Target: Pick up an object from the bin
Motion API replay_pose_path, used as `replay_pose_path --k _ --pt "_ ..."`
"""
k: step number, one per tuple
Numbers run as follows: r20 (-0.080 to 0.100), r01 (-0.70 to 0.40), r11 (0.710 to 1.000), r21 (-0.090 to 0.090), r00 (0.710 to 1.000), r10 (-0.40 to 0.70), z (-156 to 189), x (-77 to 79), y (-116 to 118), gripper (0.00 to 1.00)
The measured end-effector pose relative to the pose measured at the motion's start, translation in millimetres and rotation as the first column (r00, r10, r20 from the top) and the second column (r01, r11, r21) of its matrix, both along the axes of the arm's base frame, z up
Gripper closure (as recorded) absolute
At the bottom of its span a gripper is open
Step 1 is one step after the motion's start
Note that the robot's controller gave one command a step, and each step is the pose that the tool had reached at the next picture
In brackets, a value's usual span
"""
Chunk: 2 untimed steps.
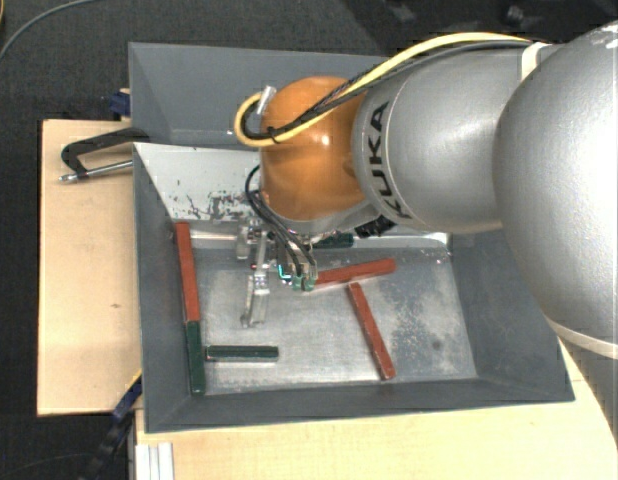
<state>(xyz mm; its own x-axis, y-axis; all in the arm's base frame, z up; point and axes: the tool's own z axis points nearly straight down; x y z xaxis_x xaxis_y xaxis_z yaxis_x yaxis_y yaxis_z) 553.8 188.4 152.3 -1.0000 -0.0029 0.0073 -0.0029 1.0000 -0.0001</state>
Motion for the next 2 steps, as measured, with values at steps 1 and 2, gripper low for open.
replay_pose_path --k 1,2 --pt "-0.004 -0.044 0.999 -0.002 0.999 0.044 -77.4 -58.3 -24.2 0.0" --pt "0.008 -0.041 0.999 0.002 0.999 0.041 -72.5 -53.8 -23.0 1.0"
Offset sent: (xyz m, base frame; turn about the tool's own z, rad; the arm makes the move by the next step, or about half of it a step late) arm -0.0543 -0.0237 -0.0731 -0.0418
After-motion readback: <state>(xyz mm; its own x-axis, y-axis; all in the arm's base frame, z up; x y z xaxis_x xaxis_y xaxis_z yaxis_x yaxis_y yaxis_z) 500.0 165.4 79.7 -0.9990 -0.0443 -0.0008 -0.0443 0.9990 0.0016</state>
